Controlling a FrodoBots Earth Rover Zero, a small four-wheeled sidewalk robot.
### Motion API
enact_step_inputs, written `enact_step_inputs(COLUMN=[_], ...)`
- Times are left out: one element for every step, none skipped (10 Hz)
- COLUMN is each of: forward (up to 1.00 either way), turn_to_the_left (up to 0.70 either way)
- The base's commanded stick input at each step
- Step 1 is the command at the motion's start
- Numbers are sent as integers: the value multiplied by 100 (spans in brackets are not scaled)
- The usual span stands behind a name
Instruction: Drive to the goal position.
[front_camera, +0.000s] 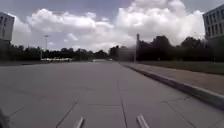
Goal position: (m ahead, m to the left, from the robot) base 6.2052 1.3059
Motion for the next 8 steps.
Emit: enact_step_inputs(forward=[70,70,70,70,70,70,70,70], turn_to_the_left=[0,0,0,0,0,0,0,0])
